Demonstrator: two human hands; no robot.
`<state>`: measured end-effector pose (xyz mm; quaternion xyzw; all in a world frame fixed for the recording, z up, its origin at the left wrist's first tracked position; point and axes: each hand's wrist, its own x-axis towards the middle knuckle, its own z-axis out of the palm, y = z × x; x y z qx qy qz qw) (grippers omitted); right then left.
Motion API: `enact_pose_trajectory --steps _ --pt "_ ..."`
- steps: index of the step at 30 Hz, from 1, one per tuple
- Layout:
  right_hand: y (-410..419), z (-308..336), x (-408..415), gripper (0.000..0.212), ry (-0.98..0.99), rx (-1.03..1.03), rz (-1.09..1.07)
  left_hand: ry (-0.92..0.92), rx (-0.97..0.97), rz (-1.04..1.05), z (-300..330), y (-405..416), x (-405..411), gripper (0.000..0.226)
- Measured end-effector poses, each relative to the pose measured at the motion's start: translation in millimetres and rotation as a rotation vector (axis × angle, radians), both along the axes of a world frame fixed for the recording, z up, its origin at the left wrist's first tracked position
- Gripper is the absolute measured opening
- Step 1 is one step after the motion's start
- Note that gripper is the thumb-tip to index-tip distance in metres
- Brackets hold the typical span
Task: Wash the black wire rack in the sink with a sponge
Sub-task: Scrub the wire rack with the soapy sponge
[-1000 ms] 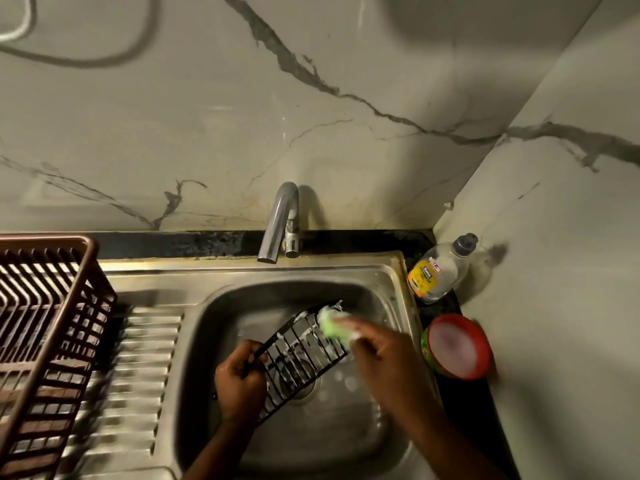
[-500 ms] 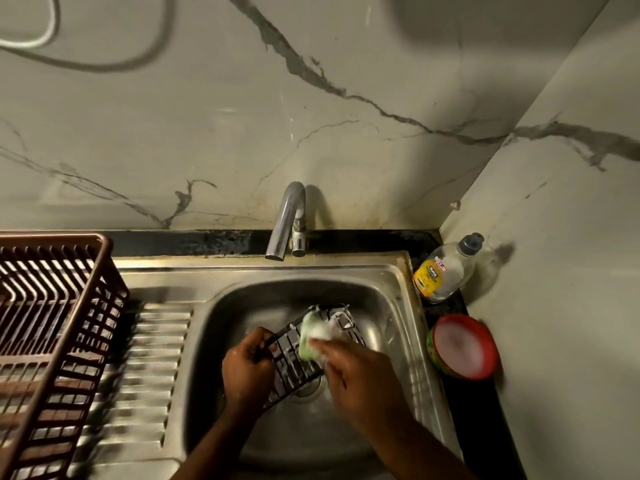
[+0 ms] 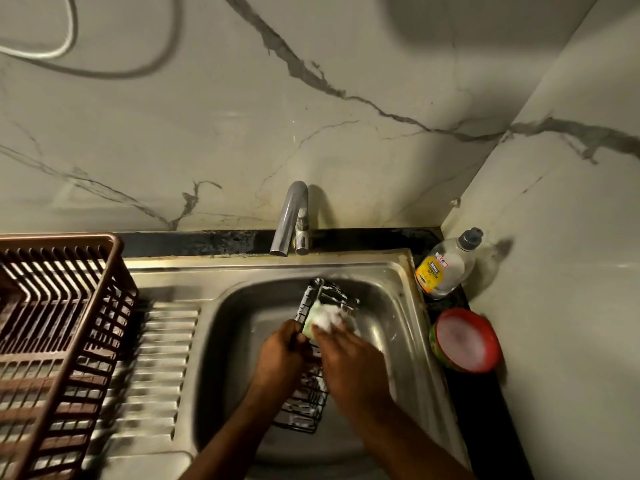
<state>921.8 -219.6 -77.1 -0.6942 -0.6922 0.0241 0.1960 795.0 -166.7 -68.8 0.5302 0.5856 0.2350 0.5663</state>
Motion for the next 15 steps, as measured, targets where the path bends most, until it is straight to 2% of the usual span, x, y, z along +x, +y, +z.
enact_pose_trajectory --steps 3,5,7,9,12,13,15 --pt "-37 -18 -12 0.040 0.018 0.000 0.138 0.009 0.076 0.050 -3 0 0 0.011" --pt "-61 -17 -14 0.039 0.052 -0.076 0.272 -0.028 -0.025 0.092 -4 -2 -3 0.021" --pt "-70 -5 -12 0.044 0.052 -0.224 0.342 -0.127 -0.188 0.119 -7 -6 -8 0.020" --pt "-63 12 -11 0.048 0.120 -0.228 0.238 -0.124 -0.210 0.120 -1 -1 -15 0.018" --pt "-22 35 8 0.034 0.276 -0.065 -0.035 -0.139 -0.196 0.175 2 6 -20 0.016" --pt "-5 41 15 0.036 0.273 0.017 -0.097 -0.175 -0.211 0.191 4 6 -19 0.016" --pt "25 44 15 0.037 0.222 0.029 -0.147 -0.247 -0.263 0.219 8 6 -15 0.017"
